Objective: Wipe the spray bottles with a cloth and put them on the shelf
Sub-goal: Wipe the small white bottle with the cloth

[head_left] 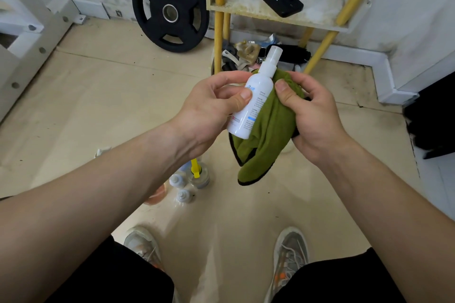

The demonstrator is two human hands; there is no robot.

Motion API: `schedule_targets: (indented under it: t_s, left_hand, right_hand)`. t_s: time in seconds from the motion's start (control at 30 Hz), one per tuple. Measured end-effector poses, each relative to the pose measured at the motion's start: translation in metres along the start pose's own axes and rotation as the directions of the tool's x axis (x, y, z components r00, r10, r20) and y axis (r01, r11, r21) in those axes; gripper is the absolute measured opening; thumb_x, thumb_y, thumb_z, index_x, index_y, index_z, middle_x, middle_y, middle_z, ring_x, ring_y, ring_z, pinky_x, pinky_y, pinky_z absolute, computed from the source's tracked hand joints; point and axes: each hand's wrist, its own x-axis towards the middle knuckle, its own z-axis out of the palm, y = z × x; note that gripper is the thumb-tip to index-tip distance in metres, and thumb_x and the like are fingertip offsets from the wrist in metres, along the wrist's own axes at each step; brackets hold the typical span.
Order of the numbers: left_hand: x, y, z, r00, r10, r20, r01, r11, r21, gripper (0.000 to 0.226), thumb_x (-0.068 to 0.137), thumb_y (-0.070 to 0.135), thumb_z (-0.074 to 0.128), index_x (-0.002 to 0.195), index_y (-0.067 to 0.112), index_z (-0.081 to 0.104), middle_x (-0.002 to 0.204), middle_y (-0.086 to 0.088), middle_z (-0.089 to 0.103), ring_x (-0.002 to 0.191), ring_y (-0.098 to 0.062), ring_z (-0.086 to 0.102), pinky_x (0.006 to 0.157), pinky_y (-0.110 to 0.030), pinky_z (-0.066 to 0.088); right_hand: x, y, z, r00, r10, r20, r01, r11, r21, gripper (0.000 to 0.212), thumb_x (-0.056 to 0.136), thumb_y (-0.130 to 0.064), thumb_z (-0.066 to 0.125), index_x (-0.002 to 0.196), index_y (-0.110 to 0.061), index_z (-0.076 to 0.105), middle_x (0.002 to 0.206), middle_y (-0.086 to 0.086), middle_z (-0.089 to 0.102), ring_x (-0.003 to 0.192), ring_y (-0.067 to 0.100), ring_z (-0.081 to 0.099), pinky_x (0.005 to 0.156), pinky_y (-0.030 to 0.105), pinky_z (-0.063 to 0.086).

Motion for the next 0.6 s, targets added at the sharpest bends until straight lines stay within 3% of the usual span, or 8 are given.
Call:
schedule_targets:
  t_s: [0.07,0.2,0.27,0.37,0.5,0.6]
  left_hand:
    - [0.001,0.0,-0.001,1.0,-0.005,0.0,0.005,1.0,-0.019,0.03,0.096,0.002,0.061,0.125,0.007,0.063,0.116,-0.027,0.067,0.095,-0.027,0.068,0.084,-0.043,0.055]
    - [0.0,-0.003,-0.003,1.0,0.015,-0.015,-0.014,1.0,0.02,0.035,0.082,0.009,0.074,0.116,0.015,0.067,0.109,-0.012,0.073,0.098,-0.029,0.071,0.09,-0.051,0.057]
    - [-0.001,-0.003,-0.002,1.0,0.021,-0.011,-0.021,0.999,0.032,0.033,0.083,0.006,0.075,0.113,0.017,0.067,0.107,-0.011,0.073,0.096,-0.03,0.072,0.092,-0.057,0.056]
    - [-0.002,0.002,0.001,1.0,-0.018,0.012,0.018,1.0,-0.007,0.029,0.091,0.007,0.069,0.119,0.014,0.065,0.108,-0.017,0.073,0.094,-0.031,0.071,0.09,-0.051,0.056]
    - [-0.004,0.011,-0.002,0.993,-0.09,0.075,0.094,0.994,-0.055,0.027,0.103,0.012,0.046,0.117,0.018,0.069,0.101,-0.007,0.073,0.089,-0.019,0.068,0.076,-0.031,0.058]
    - [-0.004,0.011,-0.003,0.99,-0.118,0.08,0.125,0.989,-0.085,0.028,0.104,0.014,0.045,0.111,0.019,0.071,0.103,-0.009,0.074,0.088,-0.022,0.067,0.073,-0.031,0.058]
  right_hand:
    - [0.001,0.001,-0.001,1.0,-0.004,0.016,0.004,1.0,-0.002,0.026,0.087,-0.011,0.074,0.112,-0.017,0.069,0.135,0.014,0.065,0.115,0.029,0.069,0.086,0.04,0.061]
    - [0.002,0.003,-0.002,0.985,-0.157,0.069,0.17,0.949,-0.267,0.042,0.073,-0.021,0.09,0.11,-0.021,0.07,0.13,0.011,0.068,0.116,0.025,0.068,0.097,0.046,0.058]
    - [0.002,0.004,-0.001,0.981,-0.188,0.059,0.196,0.922,-0.333,0.04,0.073,-0.028,0.089,0.108,-0.024,0.07,0.128,0.009,0.069,0.116,0.024,0.068,0.098,0.046,0.057]
    - [0.003,0.005,-0.001,0.987,-0.162,0.008,0.159,0.953,-0.259,0.031,0.081,-0.026,0.083,0.109,-0.021,0.071,0.13,0.013,0.068,0.116,0.027,0.068,0.097,0.046,0.058]
    - [0.003,0.004,-0.002,0.996,-0.086,0.009,0.086,0.984,-0.155,0.037,0.085,-0.025,0.077,0.119,-0.014,0.069,0.134,0.013,0.066,0.119,0.029,0.067,0.097,0.049,0.057]
    - [0.003,0.003,-0.002,0.997,-0.075,0.019,0.077,0.989,-0.124,0.03,0.079,-0.027,0.077,0.108,-0.022,0.072,0.136,0.015,0.064,0.122,0.03,0.065,0.098,0.048,0.057]
